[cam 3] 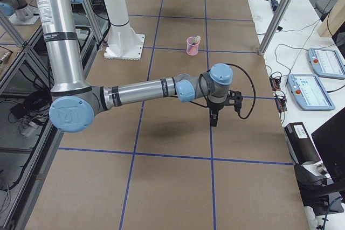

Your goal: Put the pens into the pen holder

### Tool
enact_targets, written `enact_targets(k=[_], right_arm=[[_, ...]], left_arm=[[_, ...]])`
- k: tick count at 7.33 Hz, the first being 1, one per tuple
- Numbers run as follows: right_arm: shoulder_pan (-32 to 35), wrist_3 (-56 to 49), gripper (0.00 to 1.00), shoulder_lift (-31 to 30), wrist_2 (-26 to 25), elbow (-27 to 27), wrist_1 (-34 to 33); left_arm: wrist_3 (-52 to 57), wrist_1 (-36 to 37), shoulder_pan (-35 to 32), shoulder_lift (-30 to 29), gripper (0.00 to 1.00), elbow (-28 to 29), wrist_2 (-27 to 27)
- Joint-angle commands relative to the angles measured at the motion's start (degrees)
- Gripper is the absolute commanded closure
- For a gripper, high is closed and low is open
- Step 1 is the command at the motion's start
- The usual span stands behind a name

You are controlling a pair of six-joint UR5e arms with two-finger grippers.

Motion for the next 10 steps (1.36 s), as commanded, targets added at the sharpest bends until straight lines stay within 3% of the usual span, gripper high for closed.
enact_targets(k=[1, 4, 7, 10], right_arm=[[3.3, -4.7, 0.00, -0.7, 2.1, -2.7, 0.3], [4.3, -4.3, 0.00, -1.1, 5.1, -2.9, -0.3], [8.5, -7.4, 0.00, -5.4, 5.2, -1.9, 0.1], [8.9, -11.6, 0.00, -6.6, 0.9, -1.3, -1.7]], left_arm=[[2.0, 3.0, -3.9, 1.9, 0.00, -0.3, -6.8], [1.1, 4.0, -3.9, 3.8, 0.00, -1.6, -7.0], [1.2, 3.8, -4.0, 4.0, 0.00, -1.6, -6.8], [1.2, 3.8, -4.0, 4.0, 0.00, -1.4, -6.5]])
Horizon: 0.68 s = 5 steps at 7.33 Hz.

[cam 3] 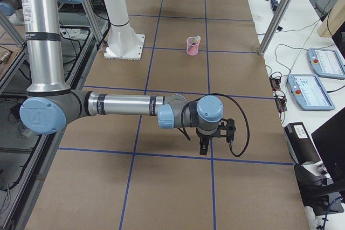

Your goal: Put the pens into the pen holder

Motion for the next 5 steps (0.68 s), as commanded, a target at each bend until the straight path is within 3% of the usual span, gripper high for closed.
enact_targets(k=[1, 3, 5], right_arm=[[-1.3, -0.8, 0.00, -0.3, -3.2, 1.7, -4.5], [-1.5, -1.1, 0.00, -2.1, -4.8, 8.9, -12.5], [-0.7, -7.4, 0.00, -4.7, -0.8, 8.8, -12.0]], left_arm=[[0.0, 0.0, 0.0, 0.0, 0.00, 0.0, 0.1], [0.0, 0.0, 0.0, 0.0, 0.00, 0.1, 0.1], [0.0, 0.0, -0.1, -0.1, 0.00, 0.2, 0.2]])
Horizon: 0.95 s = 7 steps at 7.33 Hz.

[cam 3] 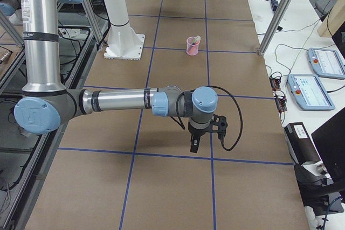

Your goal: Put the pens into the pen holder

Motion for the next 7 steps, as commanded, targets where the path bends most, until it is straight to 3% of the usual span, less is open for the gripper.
enact_targets(k=[1, 7], right_arm=[[0.6, -3.3, 0.00, -1.3, 4.1, 0.4, -0.5], [0.9, -2.6, 0.00, -1.2, 3.9, 0.3, 1.5]], left_arm=[[0.0, 0.1, 0.0, -0.1, 0.00, 0.2, 0.0], [0.1, 0.1, -0.3, -0.1, 0.00, -0.1, 0.0]])
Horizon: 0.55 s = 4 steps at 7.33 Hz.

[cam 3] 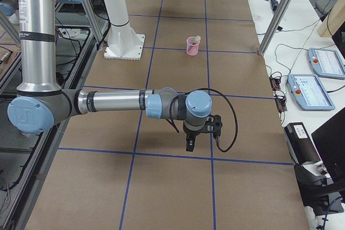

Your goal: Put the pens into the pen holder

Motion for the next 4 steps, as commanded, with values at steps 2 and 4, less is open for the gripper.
enact_targets(k=[2, 4], right_arm=[[0.0, 0.1, 0.00, 0.0, 0.0, -0.1, 0.6], [0.0, 0.1, 0.00, -0.1, -0.1, -1.1, 0.7]], left_arm=[[0.0, -0.1, -1.2, -0.1, 0.00, -0.2, 0.2], [0.0, -0.1, -1.2, -0.1, 0.00, -0.2, 0.2]])
